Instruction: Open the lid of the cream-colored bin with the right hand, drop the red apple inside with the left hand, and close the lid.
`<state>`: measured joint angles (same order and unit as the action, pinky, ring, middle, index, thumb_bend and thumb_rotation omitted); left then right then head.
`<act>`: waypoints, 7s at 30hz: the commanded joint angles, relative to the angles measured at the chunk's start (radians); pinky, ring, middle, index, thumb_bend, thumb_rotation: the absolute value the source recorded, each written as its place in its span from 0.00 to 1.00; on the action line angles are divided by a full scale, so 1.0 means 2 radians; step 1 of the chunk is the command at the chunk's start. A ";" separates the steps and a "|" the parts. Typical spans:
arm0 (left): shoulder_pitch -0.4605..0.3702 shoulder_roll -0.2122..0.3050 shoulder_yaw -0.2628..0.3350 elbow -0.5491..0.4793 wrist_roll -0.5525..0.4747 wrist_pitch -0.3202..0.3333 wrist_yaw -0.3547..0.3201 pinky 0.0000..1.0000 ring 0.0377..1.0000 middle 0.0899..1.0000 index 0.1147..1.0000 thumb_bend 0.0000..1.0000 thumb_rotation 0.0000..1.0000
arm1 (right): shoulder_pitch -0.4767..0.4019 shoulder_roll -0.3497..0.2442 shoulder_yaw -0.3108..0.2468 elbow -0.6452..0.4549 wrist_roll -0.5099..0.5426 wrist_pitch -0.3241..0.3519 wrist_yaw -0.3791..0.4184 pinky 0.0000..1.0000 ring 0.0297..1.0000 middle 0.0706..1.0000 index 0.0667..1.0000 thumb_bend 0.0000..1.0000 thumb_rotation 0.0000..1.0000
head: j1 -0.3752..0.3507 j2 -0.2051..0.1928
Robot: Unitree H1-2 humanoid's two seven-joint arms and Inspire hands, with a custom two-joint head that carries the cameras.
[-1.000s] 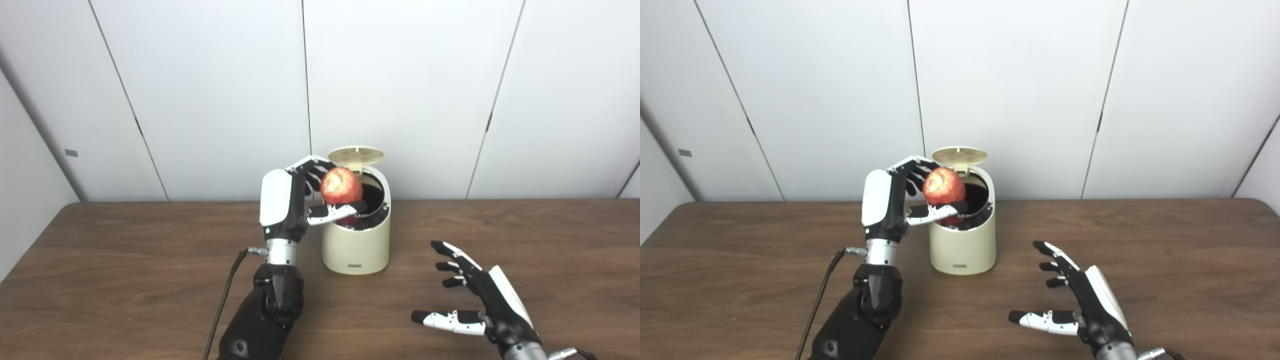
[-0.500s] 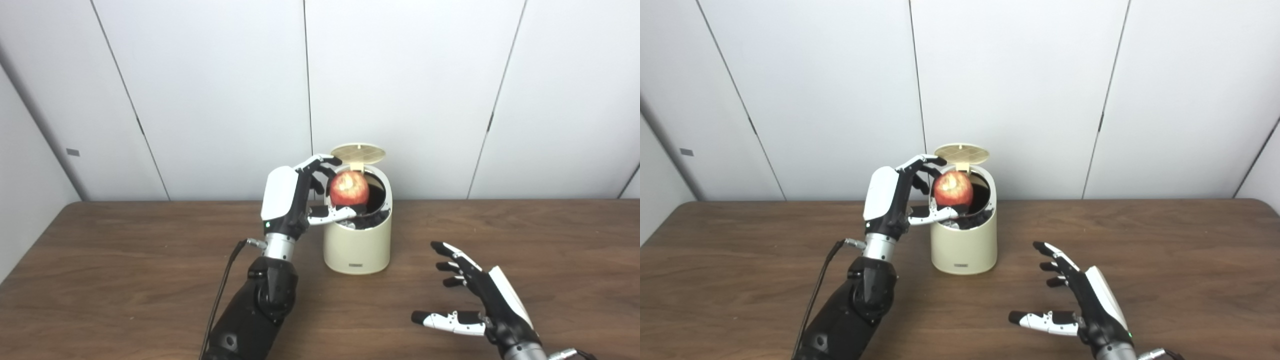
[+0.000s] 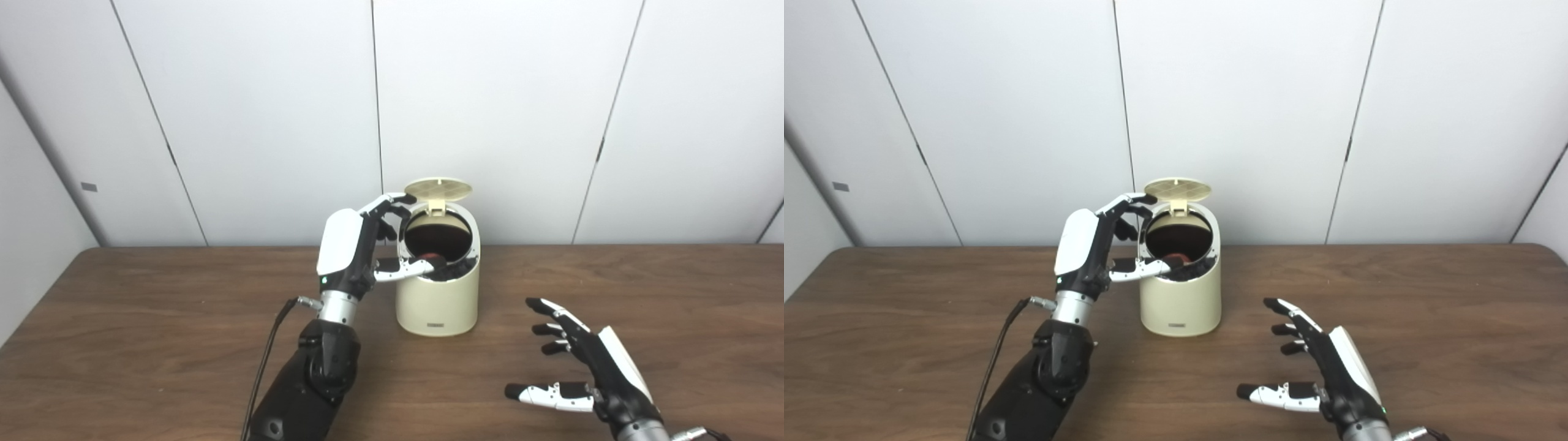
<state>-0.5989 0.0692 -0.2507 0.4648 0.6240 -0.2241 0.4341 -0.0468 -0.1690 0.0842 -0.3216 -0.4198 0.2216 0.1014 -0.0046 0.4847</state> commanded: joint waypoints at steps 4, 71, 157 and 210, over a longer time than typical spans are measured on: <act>-0.001 -0.006 0.017 -0.021 -0.018 -0.038 0.024 0.42 0.52 0.57 0.60 0.75 0.28 | -0.007 0.000 -0.004 -0.017 0.006 -0.021 -0.010 0.68 0.79 0.88 0.84 0.63 0.14 | 0.003 0.001; 0.229 0.003 0.154 -0.109 -0.328 -0.031 -0.219 0.50 0.60 0.65 0.67 0.61 0.01 | -0.309 -0.091 0.034 0.055 -0.021 0.016 0.080 0.68 0.81 0.88 0.87 0.67 0.43 | 0.006 -0.024; 0.241 -0.003 0.153 -0.152 -0.312 0.004 -0.217 0.50 0.59 0.64 0.67 0.61 0.02 | -0.328 -0.157 0.156 0.055 -0.227 -0.166 0.242 0.96 0.95 0.79 0.81 0.73 0.63 | 0.032 0.012; 0.248 0.000 0.154 -0.171 -0.325 0.012 -0.228 0.49 0.59 0.64 0.67 0.62 0.03 | -0.145 -0.081 -0.035 0.050 -0.029 -0.074 0.102 0.72 0.85 0.89 0.91 0.74 0.29 | 0.027 0.019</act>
<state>-0.1300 0.0714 0.0611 0.1131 -0.0190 -0.1785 -0.0151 -0.3072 -0.3280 0.0362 -0.2049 -0.5145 0.0729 0.3438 0.0522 0.5200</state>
